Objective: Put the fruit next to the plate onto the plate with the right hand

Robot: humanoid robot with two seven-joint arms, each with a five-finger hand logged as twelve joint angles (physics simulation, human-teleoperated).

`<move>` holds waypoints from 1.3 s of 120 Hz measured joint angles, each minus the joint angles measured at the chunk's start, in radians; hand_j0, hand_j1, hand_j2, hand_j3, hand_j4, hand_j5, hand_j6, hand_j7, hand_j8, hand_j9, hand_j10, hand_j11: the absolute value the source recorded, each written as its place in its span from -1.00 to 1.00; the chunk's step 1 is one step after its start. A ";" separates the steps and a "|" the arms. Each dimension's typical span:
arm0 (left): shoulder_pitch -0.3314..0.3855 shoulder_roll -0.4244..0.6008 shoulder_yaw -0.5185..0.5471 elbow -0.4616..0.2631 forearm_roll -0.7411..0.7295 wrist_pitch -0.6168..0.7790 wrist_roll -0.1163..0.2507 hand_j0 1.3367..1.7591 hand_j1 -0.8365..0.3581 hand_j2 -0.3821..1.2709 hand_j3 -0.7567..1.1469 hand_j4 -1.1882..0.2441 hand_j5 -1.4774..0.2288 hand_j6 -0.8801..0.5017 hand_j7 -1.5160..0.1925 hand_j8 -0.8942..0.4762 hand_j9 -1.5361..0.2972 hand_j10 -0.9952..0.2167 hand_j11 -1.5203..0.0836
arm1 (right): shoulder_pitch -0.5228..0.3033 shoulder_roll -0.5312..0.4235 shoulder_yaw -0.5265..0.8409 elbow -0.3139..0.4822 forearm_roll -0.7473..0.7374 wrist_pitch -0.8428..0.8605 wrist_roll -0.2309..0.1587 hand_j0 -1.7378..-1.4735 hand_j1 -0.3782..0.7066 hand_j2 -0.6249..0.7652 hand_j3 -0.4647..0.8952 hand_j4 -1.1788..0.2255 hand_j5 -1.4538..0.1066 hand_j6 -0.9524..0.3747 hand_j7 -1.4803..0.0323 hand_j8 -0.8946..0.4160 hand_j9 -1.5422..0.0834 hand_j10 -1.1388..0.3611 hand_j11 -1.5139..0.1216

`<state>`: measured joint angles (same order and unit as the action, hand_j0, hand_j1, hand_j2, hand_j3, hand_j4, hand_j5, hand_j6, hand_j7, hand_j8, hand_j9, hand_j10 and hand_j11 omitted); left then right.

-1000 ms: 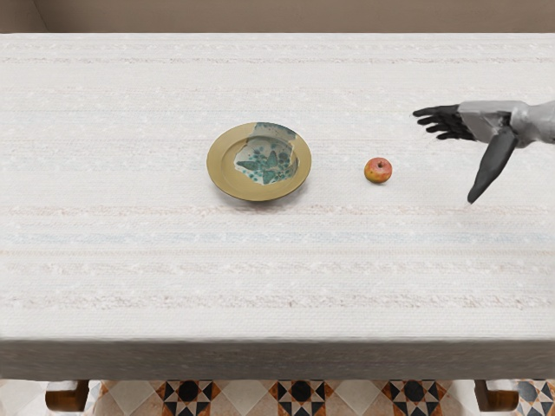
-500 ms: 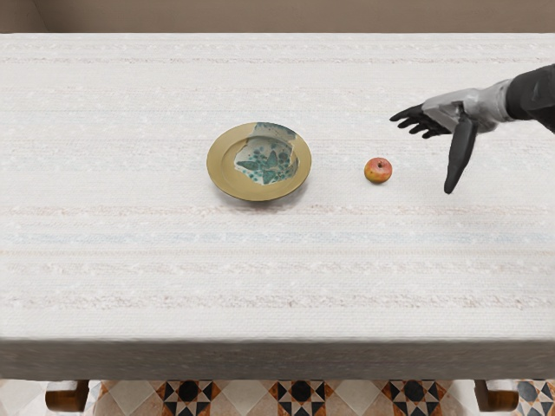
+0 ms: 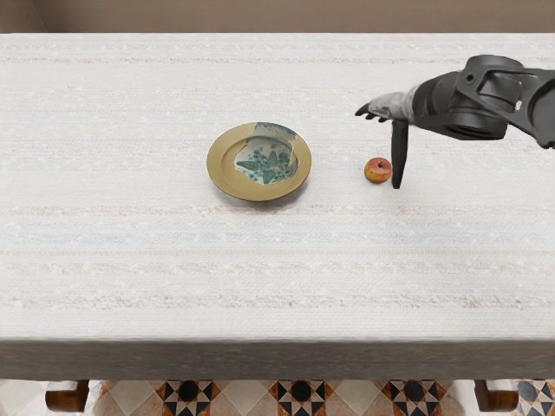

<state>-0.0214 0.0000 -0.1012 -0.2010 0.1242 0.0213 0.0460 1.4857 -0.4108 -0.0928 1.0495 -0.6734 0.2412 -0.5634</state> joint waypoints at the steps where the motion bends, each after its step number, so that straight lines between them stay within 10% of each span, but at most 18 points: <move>1: 0.000 0.000 0.000 0.000 0.000 0.000 0.000 0.52 0.98 -0.54 -0.20 0.66 0.73 0.27 0.77 0.30 0.68 0.64 0.90 | 0.000 -0.007 -0.001 0.015 -0.002 -0.005 -0.003 -0.40 -0.90 -0.11 -0.32 0.65 0.83 0.40 0.92 0.33 0.87 0.49 0.82; 38: 0.000 0.000 0.000 0.000 0.000 0.000 0.000 0.52 0.98 -0.54 -0.21 0.66 0.73 0.27 0.77 0.30 0.68 0.64 0.90 | -0.028 -0.072 -0.075 0.248 -0.102 -0.304 -0.045 -0.40 -0.80 -0.12 -0.32 0.58 0.75 0.33 0.84 0.26 0.79 0.43 0.74; 156: 0.000 0.000 0.000 0.000 0.000 0.000 0.000 0.52 0.98 -0.54 -0.21 0.66 0.73 0.27 0.77 0.30 0.68 0.64 0.90 | -0.090 0.118 -0.238 0.053 -0.210 -0.465 -0.047 -0.40 -0.41 -0.17 -0.32 0.33 0.45 0.06 0.54 -0.01 0.50 0.19 0.46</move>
<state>-0.0211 0.0000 -0.1013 -0.2010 0.1243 0.0214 0.0460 1.3959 -0.2924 -0.3310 1.1026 -0.8837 -0.2240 -0.6109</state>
